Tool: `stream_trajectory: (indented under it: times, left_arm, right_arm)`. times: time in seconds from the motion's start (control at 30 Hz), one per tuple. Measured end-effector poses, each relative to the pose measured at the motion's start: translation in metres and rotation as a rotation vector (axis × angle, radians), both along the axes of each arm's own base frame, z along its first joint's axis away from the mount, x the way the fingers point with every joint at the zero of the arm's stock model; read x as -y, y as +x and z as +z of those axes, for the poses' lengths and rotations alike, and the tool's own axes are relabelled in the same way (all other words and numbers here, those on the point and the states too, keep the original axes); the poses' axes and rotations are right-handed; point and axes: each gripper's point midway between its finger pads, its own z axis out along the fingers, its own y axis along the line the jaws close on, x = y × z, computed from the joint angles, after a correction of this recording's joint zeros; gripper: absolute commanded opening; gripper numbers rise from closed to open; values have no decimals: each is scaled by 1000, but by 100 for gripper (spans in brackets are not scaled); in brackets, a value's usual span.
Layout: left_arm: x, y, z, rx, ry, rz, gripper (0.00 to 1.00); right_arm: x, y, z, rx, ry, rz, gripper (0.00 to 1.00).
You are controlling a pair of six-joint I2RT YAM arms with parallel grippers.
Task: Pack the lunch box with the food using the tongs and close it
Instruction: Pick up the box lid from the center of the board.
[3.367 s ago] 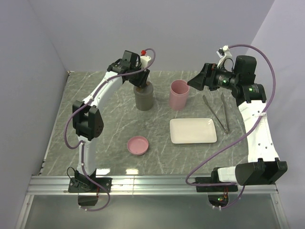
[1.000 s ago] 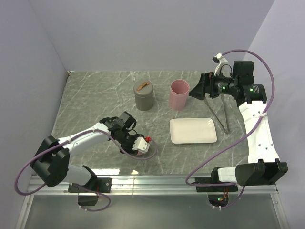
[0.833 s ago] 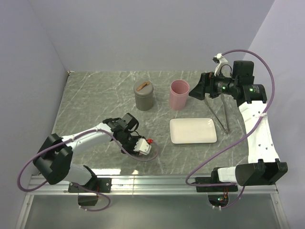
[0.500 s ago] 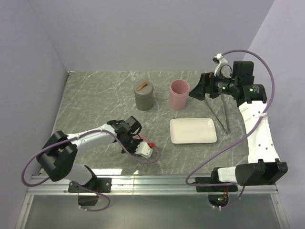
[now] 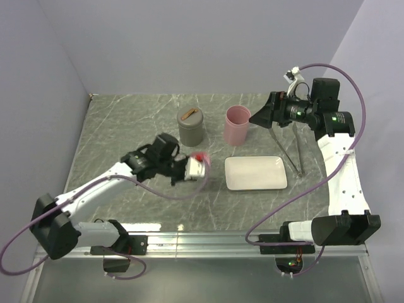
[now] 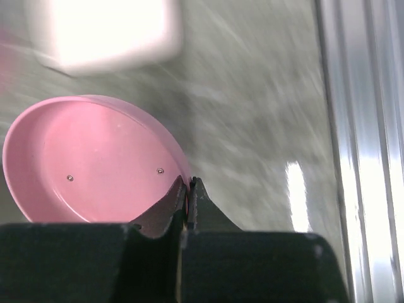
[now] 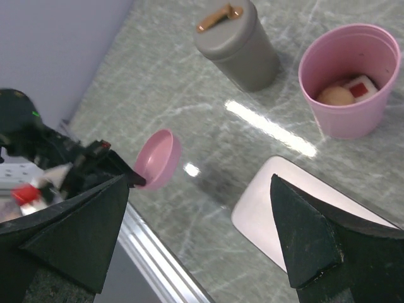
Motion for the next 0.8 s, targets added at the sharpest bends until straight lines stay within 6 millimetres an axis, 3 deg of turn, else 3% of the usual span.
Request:
stream_trajectory:
  times: [0.13, 0.23, 0.43, 0.57, 0.7, 0.8]
  left_arm:
    - [21, 31, 102, 75, -318, 152, 0]
    - [20, 30, 167, 132, -532, 210, 0]
    - [25, 23, 265, 111, -813, 239, 0]
    - [25, 27, 289, 134, -895, 241, 0]
    - [26, 30, 295, 191, -903, 219, 0]
    - [27, 33, 296, 226, -902, 209, 0]
  right_arm:
    - [-4, 3, 19, -7, 126, 15, 98]
    - [-12, 8, 29, -38, 247, 43, 93]
    - [-22, 25, 16, -175, 567, -12, 94]
    - [-32, 34, 46, -223, 731, -1, 94]
    - [-56, 14, 86, -231, 848, 98, 87]
    - [-83, -8, 100, -278, 899, 177, 80]
